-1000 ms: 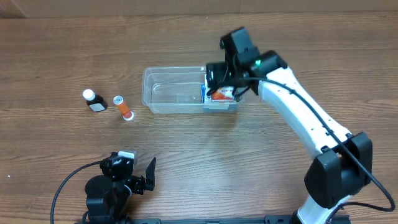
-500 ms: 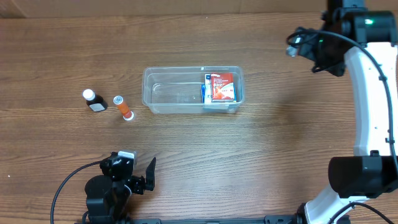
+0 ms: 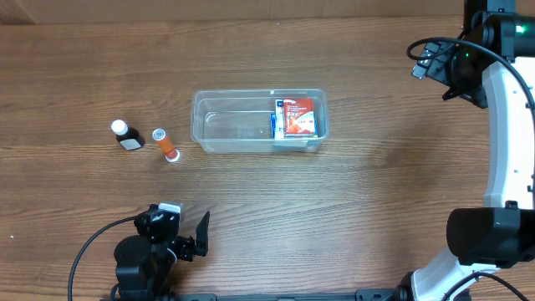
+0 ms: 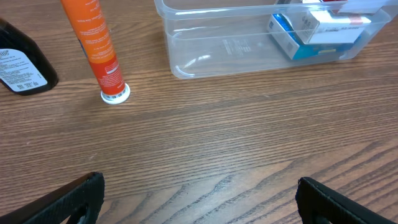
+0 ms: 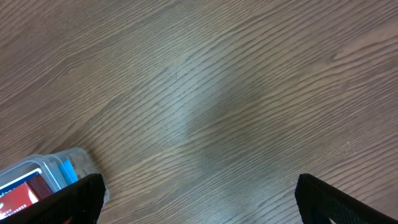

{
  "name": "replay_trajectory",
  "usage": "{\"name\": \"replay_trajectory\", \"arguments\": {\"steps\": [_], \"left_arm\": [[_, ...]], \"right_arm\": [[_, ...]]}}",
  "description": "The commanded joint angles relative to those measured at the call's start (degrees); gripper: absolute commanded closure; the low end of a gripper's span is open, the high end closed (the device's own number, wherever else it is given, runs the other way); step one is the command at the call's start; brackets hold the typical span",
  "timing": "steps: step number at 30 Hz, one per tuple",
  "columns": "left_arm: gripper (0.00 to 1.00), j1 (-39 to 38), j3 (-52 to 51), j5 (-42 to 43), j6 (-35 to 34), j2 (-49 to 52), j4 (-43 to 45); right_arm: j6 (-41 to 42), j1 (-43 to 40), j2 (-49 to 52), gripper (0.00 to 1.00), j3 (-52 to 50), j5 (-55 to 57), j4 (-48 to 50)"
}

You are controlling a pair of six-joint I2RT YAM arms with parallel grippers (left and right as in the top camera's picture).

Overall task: Pack container
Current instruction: 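Raise the right arm away from the container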

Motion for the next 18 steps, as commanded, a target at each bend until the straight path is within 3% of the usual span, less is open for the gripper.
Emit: {"name": "replay_trajectory", "arguments": {"steps": [1, 8, 11, 16, 18], "left_arm": [[0.00, -0.4, -0.2, 0.0, 0.6, -0.4, 0.2], [0.00, -0.4, -0.2, -0.4, 1.0, -0.4, 0.0], [0.00, -0.4, -0.2, -9.7, 1.5, -0.4, -2.7], [0.00, -0.4, -0.2, -9.4, 1.5, -0.4, -2.2], [0.00, -0.4, -0.2, -3.9, -1.3, -0.4, -1.2]], "right_arm": [[-0.3, -0.3, -0.5, 0.00, 1.2, 0.6, 0.4], [-0.3, -0.3, -0.5, 0.00, 1.2, 0.6, 0.4], [-0.3, -0.3, -0.5, 0.00, 1.2, 0.6, 0.4], [-0.3, -0.3, -0.5, 0.00, 1.2, 0.6, 0.4], [-0.3, -0.3, -0.5, 0.00, 1.2, 0.6, 0.4]]}}
